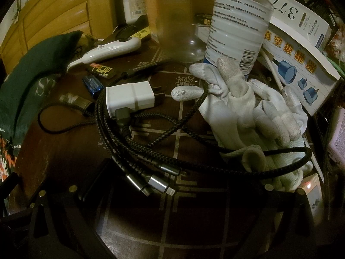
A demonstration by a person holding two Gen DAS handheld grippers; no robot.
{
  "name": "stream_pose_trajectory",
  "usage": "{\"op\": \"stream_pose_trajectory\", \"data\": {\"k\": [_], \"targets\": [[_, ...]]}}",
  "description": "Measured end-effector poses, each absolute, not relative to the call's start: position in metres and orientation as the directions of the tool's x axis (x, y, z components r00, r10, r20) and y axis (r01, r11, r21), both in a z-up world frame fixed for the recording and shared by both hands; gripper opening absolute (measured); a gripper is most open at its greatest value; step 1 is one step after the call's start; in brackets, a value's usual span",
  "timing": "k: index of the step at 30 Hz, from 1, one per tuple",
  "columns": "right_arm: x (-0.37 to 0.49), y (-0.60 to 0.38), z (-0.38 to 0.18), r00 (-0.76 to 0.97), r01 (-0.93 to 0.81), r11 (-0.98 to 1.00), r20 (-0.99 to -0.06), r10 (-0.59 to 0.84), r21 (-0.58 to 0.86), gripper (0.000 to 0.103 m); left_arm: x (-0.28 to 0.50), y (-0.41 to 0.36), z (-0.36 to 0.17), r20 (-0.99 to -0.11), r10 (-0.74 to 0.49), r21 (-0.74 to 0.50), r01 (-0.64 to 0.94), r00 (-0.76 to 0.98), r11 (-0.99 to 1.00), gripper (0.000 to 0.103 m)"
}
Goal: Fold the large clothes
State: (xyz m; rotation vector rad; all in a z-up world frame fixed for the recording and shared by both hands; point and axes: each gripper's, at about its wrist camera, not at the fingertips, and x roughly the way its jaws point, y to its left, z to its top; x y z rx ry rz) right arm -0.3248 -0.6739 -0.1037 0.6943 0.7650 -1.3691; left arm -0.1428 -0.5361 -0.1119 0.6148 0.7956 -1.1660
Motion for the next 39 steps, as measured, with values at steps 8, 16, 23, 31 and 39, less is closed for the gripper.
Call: {"op": "stream_pose_trajectory", "data": {"k": [8,16,23,31,39], "targets": [[-0.3248,-0.6739,-0.1036,0.045,0.996,0.085,-0.811,-0.583,-0.006,0.103,-0.1427,-0.5356,-0.1116,-0.809,-0.558,0.019,0.958,0.183,0.288,0.103],[-0.3242,-0.6737,-0.1038,0.046,0.996,0.086,-0.811,-0.583,-0.006,0.103,-0.1438,-0.5352,-0.1111,-0.809,-0.559,0.018,0.958,0.182,0.286,0.103],[-0.3245,-0.6739,-0.1038,0.046,0.996,0.086,-0.811,-0.583,-0.005,0.103,-0.1425,-0.5342,-0.1106,-0.809,-0.560,0.017,0.959,0.180,0.284,0.103],[-0.3245,-0.6739,-0.1038,0.047,0.996,0.087,-0.811,-0.583,-0.005,0.103,-0.1433,-0.5340,-0.1103,-0.809,-0.560,0.016,0.959,0.179,0.283,0.103],[-0.3243,-0.6738,-0.1039,0.047,0.996,0.087,-0.811,-0.583,-0.004,0.103,-0.1423,-0.5333,-0.1099,-0.809,-0.561,0.015,0.960,0.177,0.281,0.103]]}}
